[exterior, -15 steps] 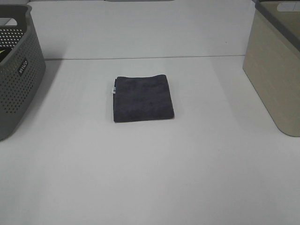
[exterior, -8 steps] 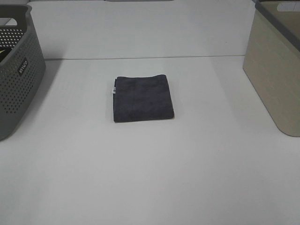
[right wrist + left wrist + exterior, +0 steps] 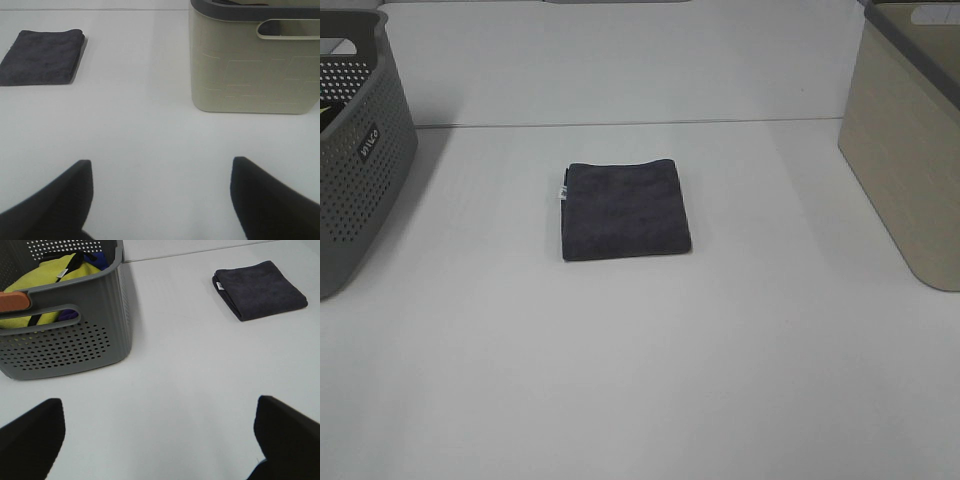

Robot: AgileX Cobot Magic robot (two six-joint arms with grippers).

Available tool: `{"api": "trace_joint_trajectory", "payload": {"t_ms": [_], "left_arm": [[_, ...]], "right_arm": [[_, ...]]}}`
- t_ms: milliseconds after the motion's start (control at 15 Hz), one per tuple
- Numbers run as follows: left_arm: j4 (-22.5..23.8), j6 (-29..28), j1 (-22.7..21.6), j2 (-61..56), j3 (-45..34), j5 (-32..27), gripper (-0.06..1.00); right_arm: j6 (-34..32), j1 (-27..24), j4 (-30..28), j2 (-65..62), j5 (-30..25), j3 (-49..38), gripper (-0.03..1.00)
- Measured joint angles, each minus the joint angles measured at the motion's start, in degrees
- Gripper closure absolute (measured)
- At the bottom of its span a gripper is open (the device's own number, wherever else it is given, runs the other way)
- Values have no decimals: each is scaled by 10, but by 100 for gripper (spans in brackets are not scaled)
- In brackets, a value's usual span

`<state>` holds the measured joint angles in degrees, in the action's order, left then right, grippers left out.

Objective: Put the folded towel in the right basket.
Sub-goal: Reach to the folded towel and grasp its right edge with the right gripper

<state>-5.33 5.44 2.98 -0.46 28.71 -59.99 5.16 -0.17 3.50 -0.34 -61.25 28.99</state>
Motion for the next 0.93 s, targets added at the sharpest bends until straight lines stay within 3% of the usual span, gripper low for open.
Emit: {"api": "trace_joint_trajectory", "payload": {"t_ms": [933], "left_arm": [[0,0,0,0,0,0,-3]], "right_arm": [[0,0,0,0,0,0,24]]}}
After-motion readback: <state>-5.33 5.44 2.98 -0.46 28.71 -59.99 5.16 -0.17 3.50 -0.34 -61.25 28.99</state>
